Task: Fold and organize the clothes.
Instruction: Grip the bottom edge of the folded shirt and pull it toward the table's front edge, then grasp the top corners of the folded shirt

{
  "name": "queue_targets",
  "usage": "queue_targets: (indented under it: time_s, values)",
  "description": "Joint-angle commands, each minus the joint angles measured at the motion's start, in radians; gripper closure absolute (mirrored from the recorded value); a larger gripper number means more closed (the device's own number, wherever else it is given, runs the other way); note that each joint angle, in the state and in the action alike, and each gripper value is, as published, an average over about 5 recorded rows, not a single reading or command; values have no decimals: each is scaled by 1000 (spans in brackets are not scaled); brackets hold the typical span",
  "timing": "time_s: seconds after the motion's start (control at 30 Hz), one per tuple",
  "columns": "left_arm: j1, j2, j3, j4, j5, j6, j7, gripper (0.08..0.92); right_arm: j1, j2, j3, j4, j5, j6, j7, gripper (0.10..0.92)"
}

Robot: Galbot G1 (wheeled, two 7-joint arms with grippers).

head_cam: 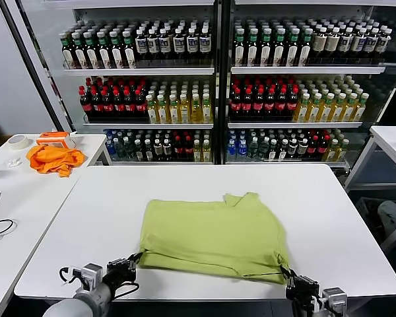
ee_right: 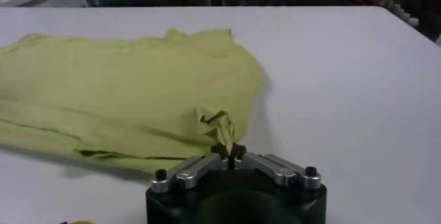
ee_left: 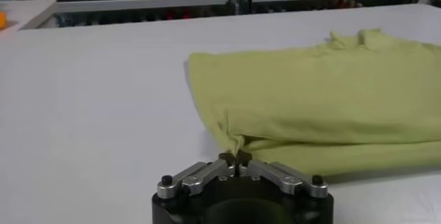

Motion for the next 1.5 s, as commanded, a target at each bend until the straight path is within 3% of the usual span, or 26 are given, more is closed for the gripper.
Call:
queue_targets:
  time_s: [0.03, 0.13, 0.37, 0.6, 0.83, 1.0, 1.27, 1.5]
  values:
    - [139, 36, -91, -90, 48, 1, 10, 917, -67, -1, -1, 42, -49, 6, -3, 879]
    - [149, 27, -91, -119, 81, 1, 8, 892, -67, 1, 3, 77, -49, -4, 1, 808]
    - [81, 48, -142, -183, -44, -23, 4, 700, -1, -39, 75, 193, 27, -25, 24, 609]
    - [-150, 80, -70, 10, -127, -98, 4, 501, 342, -71, -4, 51, 137, -79, 69, 409]
    - [-388, 70, 90, 233, -124, -92, 12, 302, 718, -47, -210, -228, 228, -103, 138, 226]
    - [-527, 44, 192, 376, -120, -82, 20, 190, 900, 3, -317, -415, 248, -103, 169, 204]
    - [-676, 12, 291, 550, -114, -91, 72, 177, 1024, 117, -425, -617, 202, -97, 173, 203]
    - [-726, -8, 313, 641, -111, -118, 89, 177, 1064, 200, -460, -769, 171, -77, 186, 203]
